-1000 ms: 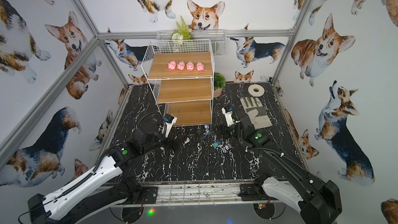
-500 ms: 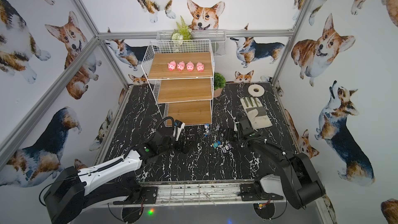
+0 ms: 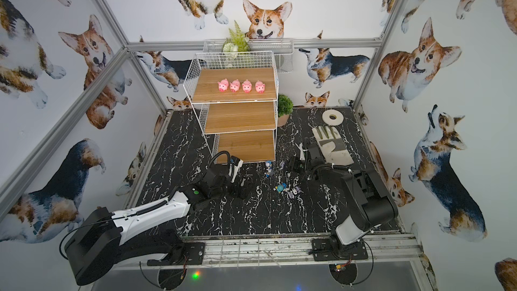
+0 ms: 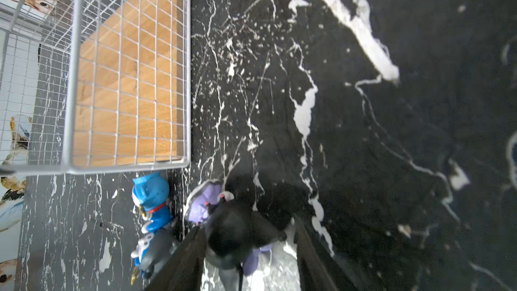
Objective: Organize plastic toys on shelves
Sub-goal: Adjust the plastic toy at the center of the board.
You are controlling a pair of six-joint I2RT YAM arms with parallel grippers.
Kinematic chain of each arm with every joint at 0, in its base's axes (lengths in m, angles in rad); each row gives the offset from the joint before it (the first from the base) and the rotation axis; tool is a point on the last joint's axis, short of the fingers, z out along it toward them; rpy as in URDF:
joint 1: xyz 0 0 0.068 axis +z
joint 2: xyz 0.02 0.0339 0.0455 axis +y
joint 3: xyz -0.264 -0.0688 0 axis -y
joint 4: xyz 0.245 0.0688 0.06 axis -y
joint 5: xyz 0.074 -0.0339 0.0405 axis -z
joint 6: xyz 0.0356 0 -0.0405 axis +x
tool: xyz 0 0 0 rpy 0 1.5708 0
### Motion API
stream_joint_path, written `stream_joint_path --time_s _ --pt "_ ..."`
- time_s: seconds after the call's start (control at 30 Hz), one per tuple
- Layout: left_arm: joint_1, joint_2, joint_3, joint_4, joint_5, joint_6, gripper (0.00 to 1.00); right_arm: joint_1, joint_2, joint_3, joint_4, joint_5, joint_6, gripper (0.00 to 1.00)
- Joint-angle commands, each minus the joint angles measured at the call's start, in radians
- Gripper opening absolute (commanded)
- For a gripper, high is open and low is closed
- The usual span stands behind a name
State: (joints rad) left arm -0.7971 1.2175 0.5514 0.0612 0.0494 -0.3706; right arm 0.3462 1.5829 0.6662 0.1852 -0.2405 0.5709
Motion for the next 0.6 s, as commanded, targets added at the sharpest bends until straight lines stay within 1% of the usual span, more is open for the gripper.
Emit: stream_joint_path --time_s 0.0,0.07,0.17,0.27,0.43,0.5,0.57 --pt "0.001 0.008 0.015 0.013 0.010 -0.003 1.00 -0.001 0.030 0.016 0.041 -0.010 -0.030 0.53" --pt "0.001 0.001 0.012 0.011 0.006 -0.002 1.00 0.002 0.033 0.008 0.021 -0.059 -0.028 0.49" --pt "0.001 -0.008 0.000 0.024 0.004 -0.005 1.00 0.029 0.007 -0.029 0.015 -0.107 -0.028 0.49" --pt "0.001 -0.003 -0.002 0.032 0.006 -0.007 1.00 0.072 -0.038 -0.056 -0.013 -0.117 -0.034 0.48" --pt "0.001 0.009 0.002 0.038 0.017 -0.011 1.00 0.164 -0.121 -0.071 -0.054 -0.145 -0.040 0.49" --pt "0.001 0.011 0.004 0.042 0.018 -0.011 1.00 0.168 -0.129 -0.075 -0.056 -0.160 -0.038 0.50" --pt "0.001 0.011 0.004 0.042 0.019 -0.013 1.00 0.168 -0.133 -0.076 -0.068 -0.143 -0.049 0.51"
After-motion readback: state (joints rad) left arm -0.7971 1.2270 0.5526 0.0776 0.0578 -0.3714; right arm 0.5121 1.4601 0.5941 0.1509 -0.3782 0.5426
